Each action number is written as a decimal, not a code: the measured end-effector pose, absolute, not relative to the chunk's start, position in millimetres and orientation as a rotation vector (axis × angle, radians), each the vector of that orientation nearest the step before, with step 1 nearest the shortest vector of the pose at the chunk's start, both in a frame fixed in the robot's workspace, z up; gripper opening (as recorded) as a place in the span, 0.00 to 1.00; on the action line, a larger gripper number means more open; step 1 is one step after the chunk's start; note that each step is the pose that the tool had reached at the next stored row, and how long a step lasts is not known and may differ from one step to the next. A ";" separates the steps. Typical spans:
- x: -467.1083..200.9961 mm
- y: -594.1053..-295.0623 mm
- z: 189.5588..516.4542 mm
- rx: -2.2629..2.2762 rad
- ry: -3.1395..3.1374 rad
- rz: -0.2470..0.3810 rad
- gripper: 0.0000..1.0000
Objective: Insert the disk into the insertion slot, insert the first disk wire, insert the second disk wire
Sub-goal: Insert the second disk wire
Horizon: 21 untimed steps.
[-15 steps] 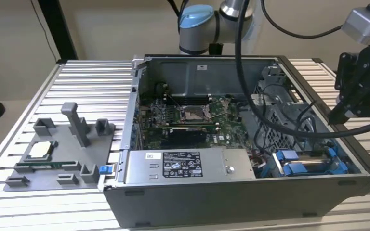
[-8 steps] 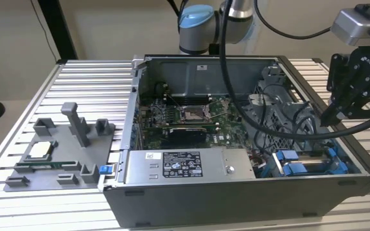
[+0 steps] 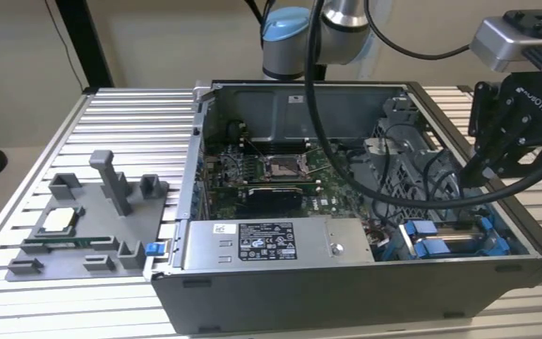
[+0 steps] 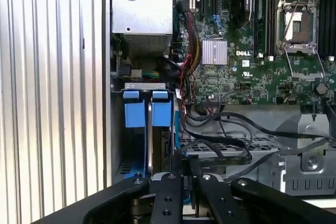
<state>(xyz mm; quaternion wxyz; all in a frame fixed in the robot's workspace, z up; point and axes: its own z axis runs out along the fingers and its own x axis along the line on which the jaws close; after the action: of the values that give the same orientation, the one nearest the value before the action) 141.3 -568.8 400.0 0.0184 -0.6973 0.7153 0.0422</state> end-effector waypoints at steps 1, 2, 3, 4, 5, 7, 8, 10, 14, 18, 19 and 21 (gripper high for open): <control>140.8 -568.7 399.3 -2.167 2.220 0.131 0.00; 140.6 -568.7 398.6 -2.168 2.219 0.131 0.00; 140.5 -568.6 398.1 -2.170 2.217 0.131 0.00; 140.5 -568.6 397.6 -2.171 2.217 0.131 0.00; 140.4 -568.7 397.5 -2.171 2.217 0.130 0.00; 140.4 -568.7 397.4 -2.171 2.217 0.130 0.00; 140.4 -568.7 397.4 -2.171 2.217 0.130 0.00; 140.4 -568.7 397.4 -2.171 2.217 0.130 0.00; 140.4 -568.7 397.4 -2.171 2.217 0.130 0.00; 140.4 -569.0 395.6 -2.171 2.217 0.130 0.00; 140.4 -569.3 394.5 -2.171 2.217 0.130 0.00; 140.4 -570.0 391.8 -2.171 2.217 0.130 0.00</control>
<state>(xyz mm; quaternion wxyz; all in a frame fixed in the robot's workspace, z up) 140.4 -570.0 391.8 0.0180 -0.6989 0.7137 0.0419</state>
